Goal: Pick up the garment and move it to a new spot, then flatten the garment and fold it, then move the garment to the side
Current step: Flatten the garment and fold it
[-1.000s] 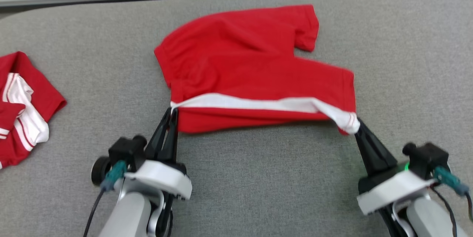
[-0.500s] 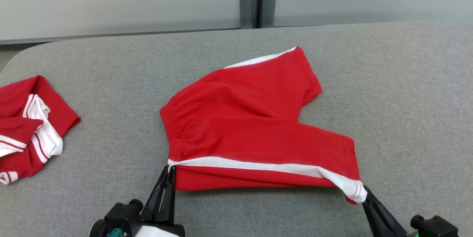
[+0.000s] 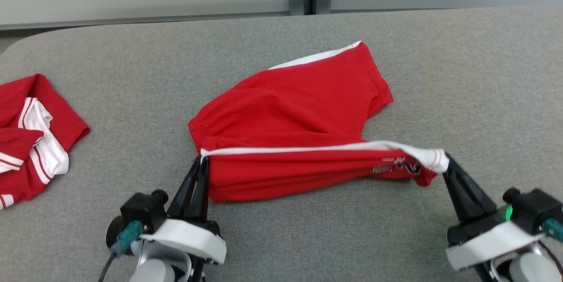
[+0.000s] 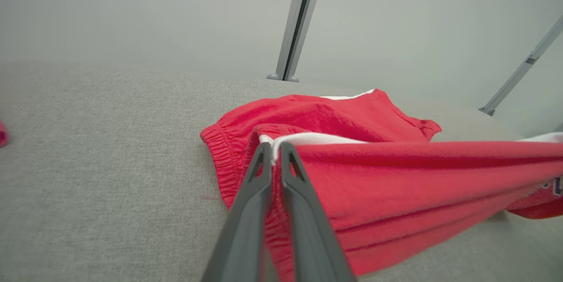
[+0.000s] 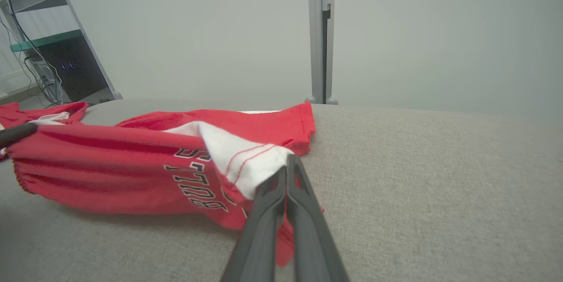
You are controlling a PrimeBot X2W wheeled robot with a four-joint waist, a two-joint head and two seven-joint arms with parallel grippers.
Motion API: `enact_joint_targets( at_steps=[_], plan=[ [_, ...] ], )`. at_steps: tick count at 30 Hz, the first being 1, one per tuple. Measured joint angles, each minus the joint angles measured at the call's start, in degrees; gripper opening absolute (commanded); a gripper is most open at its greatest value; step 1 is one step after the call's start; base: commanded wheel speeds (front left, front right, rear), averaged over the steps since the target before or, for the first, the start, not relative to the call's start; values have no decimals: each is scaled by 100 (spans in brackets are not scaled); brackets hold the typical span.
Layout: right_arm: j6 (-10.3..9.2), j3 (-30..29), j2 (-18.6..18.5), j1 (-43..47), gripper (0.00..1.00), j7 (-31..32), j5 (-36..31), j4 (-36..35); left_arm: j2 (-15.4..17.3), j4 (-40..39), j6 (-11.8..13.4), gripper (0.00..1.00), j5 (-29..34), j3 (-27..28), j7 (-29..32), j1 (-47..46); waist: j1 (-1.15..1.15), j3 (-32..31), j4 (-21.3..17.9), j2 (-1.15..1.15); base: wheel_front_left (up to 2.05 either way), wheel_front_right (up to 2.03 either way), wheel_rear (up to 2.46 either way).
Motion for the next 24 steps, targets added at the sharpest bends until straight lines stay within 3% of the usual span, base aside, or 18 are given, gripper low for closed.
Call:
enact_joint_targets(
  at_steps=[12,24],
  plan=[
    [1,1166,-853,-2854,0,-40,1053,1343,-16,871,-14,0,-504,-174,-154,-1851,0,943,326,0,0,0,0],
    [0,2291,-1151,-4564,0,-119,2095,2588,-23,1728,78,0,-1035,-767,-331,-2972,0,1477,836,0,0,0,0]
  ],
)
